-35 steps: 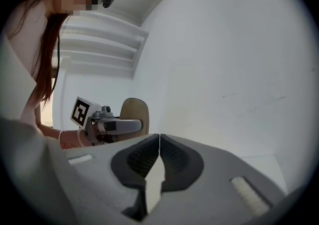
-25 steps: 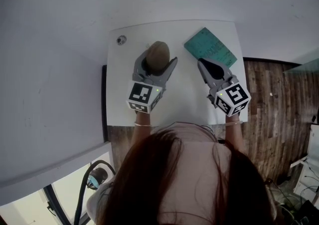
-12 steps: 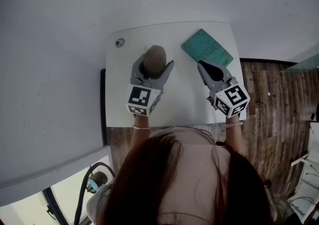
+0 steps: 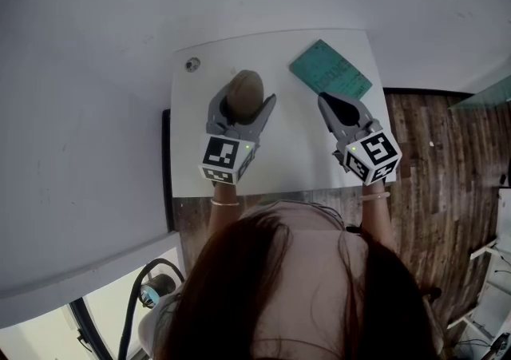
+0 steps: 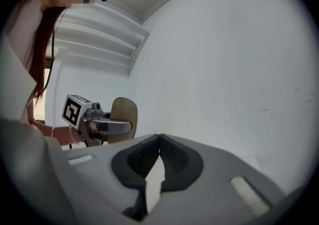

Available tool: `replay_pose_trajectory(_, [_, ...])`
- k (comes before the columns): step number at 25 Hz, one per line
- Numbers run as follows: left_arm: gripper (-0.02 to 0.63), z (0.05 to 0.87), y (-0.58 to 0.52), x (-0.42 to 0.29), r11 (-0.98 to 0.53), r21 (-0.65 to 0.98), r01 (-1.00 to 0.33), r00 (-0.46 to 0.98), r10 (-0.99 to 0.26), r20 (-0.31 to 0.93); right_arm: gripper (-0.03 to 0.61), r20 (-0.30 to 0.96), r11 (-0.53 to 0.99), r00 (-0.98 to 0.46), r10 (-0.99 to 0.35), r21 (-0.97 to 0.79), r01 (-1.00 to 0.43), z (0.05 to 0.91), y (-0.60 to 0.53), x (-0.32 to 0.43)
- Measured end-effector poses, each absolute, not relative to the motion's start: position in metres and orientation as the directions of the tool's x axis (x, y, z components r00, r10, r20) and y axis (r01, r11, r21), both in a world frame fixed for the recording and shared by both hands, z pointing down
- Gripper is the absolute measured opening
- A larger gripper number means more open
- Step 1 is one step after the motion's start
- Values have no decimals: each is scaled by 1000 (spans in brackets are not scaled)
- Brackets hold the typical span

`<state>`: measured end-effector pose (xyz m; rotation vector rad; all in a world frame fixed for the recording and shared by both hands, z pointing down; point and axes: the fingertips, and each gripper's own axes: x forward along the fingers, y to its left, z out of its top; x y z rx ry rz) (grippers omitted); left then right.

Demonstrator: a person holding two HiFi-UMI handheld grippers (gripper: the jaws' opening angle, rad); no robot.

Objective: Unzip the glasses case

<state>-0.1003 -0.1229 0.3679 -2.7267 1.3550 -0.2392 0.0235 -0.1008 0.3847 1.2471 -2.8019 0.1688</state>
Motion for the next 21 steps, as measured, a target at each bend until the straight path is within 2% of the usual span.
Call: replay_pose_trajectory(21, [296, 366, -114, -103, -623, -136, -770, 615, -782, 99, 3, 107, 646, -648, -754, -54, -761, 381, -87, 14])
